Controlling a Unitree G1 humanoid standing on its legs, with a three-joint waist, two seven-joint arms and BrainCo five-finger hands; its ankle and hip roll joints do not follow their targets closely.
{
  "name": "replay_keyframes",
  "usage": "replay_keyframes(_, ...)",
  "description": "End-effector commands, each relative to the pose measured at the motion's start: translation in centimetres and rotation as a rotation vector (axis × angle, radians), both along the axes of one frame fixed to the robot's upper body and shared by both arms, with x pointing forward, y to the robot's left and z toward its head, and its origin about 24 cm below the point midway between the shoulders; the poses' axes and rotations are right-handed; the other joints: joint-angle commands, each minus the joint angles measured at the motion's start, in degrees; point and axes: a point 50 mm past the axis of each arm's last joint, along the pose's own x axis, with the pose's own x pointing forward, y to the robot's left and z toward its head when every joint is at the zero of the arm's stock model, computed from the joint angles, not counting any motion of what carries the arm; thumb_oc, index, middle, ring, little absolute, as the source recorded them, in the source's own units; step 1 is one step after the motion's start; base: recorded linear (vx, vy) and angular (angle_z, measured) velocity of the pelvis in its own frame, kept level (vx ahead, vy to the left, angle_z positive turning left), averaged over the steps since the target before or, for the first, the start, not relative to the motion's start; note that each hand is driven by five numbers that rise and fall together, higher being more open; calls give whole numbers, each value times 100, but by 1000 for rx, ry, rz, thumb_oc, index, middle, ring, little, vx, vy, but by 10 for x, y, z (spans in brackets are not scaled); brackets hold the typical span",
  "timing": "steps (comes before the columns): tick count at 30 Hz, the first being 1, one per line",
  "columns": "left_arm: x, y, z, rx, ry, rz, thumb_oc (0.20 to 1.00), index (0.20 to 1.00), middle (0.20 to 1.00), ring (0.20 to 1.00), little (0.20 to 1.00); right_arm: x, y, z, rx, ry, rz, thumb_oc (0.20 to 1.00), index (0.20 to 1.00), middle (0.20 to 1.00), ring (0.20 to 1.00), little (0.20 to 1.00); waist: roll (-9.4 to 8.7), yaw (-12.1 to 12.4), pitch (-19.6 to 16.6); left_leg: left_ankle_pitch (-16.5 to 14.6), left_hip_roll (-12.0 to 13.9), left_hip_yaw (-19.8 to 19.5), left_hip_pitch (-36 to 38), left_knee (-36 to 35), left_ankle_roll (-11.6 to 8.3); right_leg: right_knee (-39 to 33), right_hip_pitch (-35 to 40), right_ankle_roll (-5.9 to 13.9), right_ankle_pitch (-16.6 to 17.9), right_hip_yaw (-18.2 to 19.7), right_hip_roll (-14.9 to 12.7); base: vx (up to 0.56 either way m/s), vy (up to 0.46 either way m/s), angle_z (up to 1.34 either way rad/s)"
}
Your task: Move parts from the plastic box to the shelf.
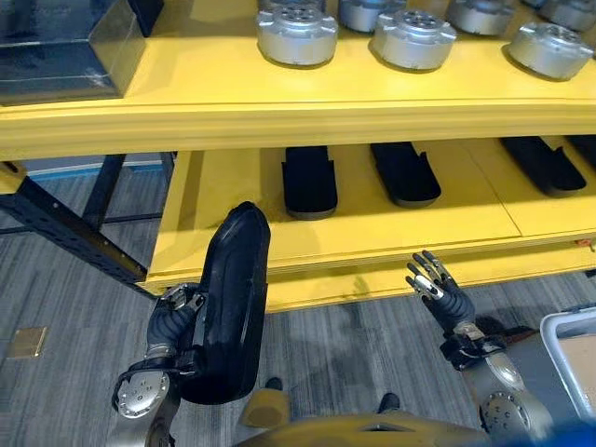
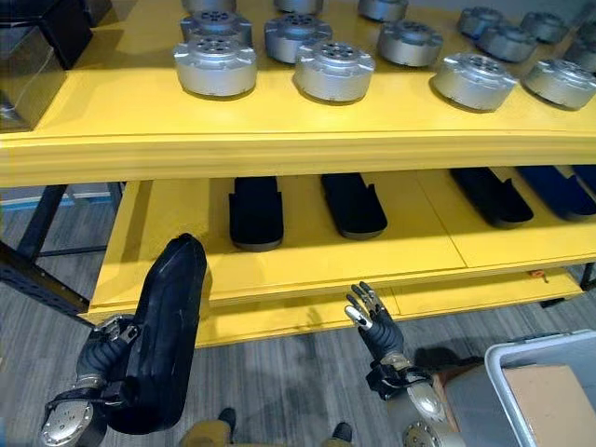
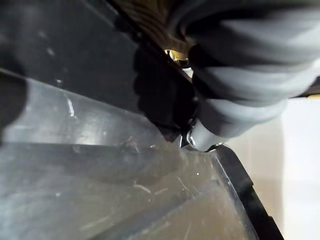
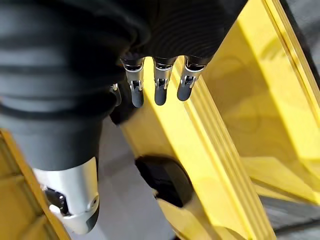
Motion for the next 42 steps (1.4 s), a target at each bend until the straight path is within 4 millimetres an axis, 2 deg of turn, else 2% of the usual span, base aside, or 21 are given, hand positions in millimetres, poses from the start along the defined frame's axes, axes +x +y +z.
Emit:
replay_keyframes(1, 6, 11, 38, 97, -174, 7, 200, 200, 200, 200, 200, 17, 3, 17, -33, -106, 50, 1000, 1000, 1000, 1000, 1000, 323, 40, 102, 293, -213, -212, 496, -1053, 485, 489, -231, 128, 53, 207, 37, -71, 322, 10)
replay_keyframes(4, 7, 15, 42, 127, -180, 6, 200, 200, 200, 200, 200, 20, 6, 19, -29, -118, 70, 1000, 1000, 1000, 1000, 1000, 361, 61, 122, 323, -214, -156, 464, -1059, 551, 779, -355, 38, -80, 269, 159, -22, 170, -3)
replay_keyframes(5, 9, 15, 42, 136, -176, -9, 200, 200, 200, 200, 200, 21, 7, 18, -31, -118, 83, 1000, 1000, 1000, 1000, 1000, 381, -18, 138, 332, -230, -205, 526, -1104, 600, 943, -511, -98, -468, 696, 751, 44, 138, -20)
replay_keyframes(7, 8, 11, 40, 122, -167, -28, 200, 200, 200, 200, 200, 19, 7, 16, -27, -108, 86, 1000, 1000, 1000, 1000, 1000, 338, -74, 107, 383, -269, -181, 592, -1216, 626, 747, -654, -213, -586, 791, 1148, 49, 109, -15)
replay_keyframes(9, 8, 9, 38, 110, -163, -37, 200, 200, 200, 200, 200, 17, 6, 14, -20, -95, 83, 1000, 1000, 1000, 1000, 1000, 303, -83, 112, 390, -254, -142, 679, -1313, 614, 474, -710, -268, -504, 659, 1235, 63, -5, 1)
replay_keyframes(10, 8, 8, 37, 104, -161, -38, 200, 200, 200, 200, 200, 16, 6, 14, -26, -91, 82, 1000, 1000, 1000, 1000, 1000, 288, -126, 118, 388, -266, -188, 687, -1298, 603, 358, -696, -262, -483, 832, 1275, 73, -21, 2)
replay_keyframes(11, 8, 8, 37, 104, -161, -38, 200, 200, 200, 200, 200, 16, 6, 14, -26, -91, 83, 1000, 1000, 1000, 1000, 1000, 290, -125, 121, 383, -264, -186, 692, -1295, 602, 348, -686, -264, -480, 833, 1278, 56, -14, -3)
replay_keyframes(14, 8, 3, 31, 65, -152, -35, 200, 200, 200, 200, 200, 14, 2, 17, -46, -100, 88, 1000, 1000, 1000, 1000, 1000, 269, -193, 124, 362, -222, -211, 740, -1279, 546, 322, -606, -273, -537, 1323, 1427, 80, -62, -2)
replay_keyframes(18, 5, -1, 27, 37, -136, -41, 200, 200, 200, 200, 200, 11, -4, 17, -54, -93, 71, 1000, 1000, 1000, 1000, 1000, 279, -210, 69, 347, -131, -184, 802, -1312, 499, 255, -486, -309, -570, 1215, 1409, 93, -121, 3)
replay_keyframes(24, 4, -4, 24, 16, -125, -48, 200, 200, 200, 200, 200, 6, -14, 15, -81, -76, 43, 1000, 1000, 1000, 1000, 1000, 302, -297, 23, 275, 35, -278, 855, -1155, 325, 263, -290, -471, -816, 1053, 1489, 70, -124, 10)
replay_keyframes(27, 8, -7, 23, 1, -130, -55, 200, 200, 200, 200, 200, 6, -18, 13, -96, -68, 34, 1000, 1000, 1000, 1000, 1000, 277, -314, 87, 310, -4, -354, 671, -816, 214, 249, -246, -548, -881, 1052, 1504, 16, -105, 22)
replay_keyframes(30, 16, -9, 33, 26, -182, -79, 200, 200, 200, 200, 200, 8, -25, 18, -130, -87, 36, 1000, 1000, 1000, 1000, 1000, 233, -263, 219, 476, -219, -597, 338, -132, 102, 261, -208, -620, -882, 1016, 1478, -20, -67, 20)
replay_keyframes(31, 18, -9, 35, 29, -191, -77, 200, 200, 200, 200, 200, 7, -28, 19, -137, -89, 30, 1000, 1000, 1000, 1000, 1000, 216, -267, 242, 517, -154, -575, 262, -126, 70, 278, -216, -630, -920, 1007, 1464, -15, 11, 40)
replay_keyframes(32, 19, -9, 36, 27, -201, -74, 200, 200, 200, 200, 200, 8, -29, 19, -147, -92, 23, 1000, 1000, 1000, 1000, 1000, 192, -301, 258, 576, 115, -423, 217, -300, 44, 319, -228, -620, -963, 980, 1421, 5, 73, 37)
replay_keyframes(33, 21, -10, 39, 27, -215, -74, 200, 200, 200, 200, 200, 9, -32, 19, -161, -89, 3, 1000, 1000, 1000, 1000, 1000, 165, -337, 270, 700, 539, -252, 215, -590, 30, 387, -242, -591, -1011, 943, 1333, 21, 142, 24)
replay_keyframes(34, 24, -11, 44, 46, -234, -79, 200, 200, 200, 200, 200, 11, -33, 18, -164, -88, -23, 1000, 1000, 1000, 1000, 1000, 214, -331, 263, 1143, 1071, -238, 114, -1092, -63, 482, -266, -506, -1078, 887, 1278, 20, 109, 12)
replay_keyframes(35, 24, -11, 44, 46, -234, -79, 200, 200, 200, 200, 200, 11, -33, 18, -164, -88, -23, 1000, 1000, 1000, 1000, 1000, 220, -330, 258, 1189, 1094, -235, 147, -1176, -77, 500, -281, -515, -1088, 885, 1292, 38, 207, 24)
replay_keyframes(36, 27, -12, 45, 49, -245, -73, 200, 200, 200, 200, 200, 10, -35, 20, -153, -99, -43, 1000, 1000, 1000, 1000, 1000, 345, -402, 243, 1649, 1556, 53, 53, -1592, -249, 714, -324, -414, -1212, 792, 1226, 78, 275, 28)
replay_keyframes(38, 30, -16, 44, 42, -251, -95, 200, 200, 200, 200, 200, 9, -24, 15, -104, -85, -21, 1000, 1000, 1000, 1000, 1000, 534, -414, 144, 1322, 1501, 103, 406, -1857, -327, 914, -387, -274, -1229, 818, 1164, 92, 350, 28)
replay_keyframes(40, 33, -17, 48, 67, -261, -118, 200, 200, 200, 200, 200, 9, -21, 18, -92, -101, -15, 1000, 1000, 1000, 1000, 1000, 529, -425, 164, 1190, 1356, 194, 413, -1694, -305, 830, -305, -192, -1144, 864, 1037, 56, 255, -10)
replay_keyframes(42, 38, -18, 52, 101, -274, -140, 200, 200, 200, 200, 200, 9, -16, 19, -70, -110, 1, 1000, 1000, 1000, 1000, 1000, 442, -427, 172, 991, 1221, 353, 396, -1457, -265, 656, -168, -84, -1010, 911, 866, 48, 202, -50)
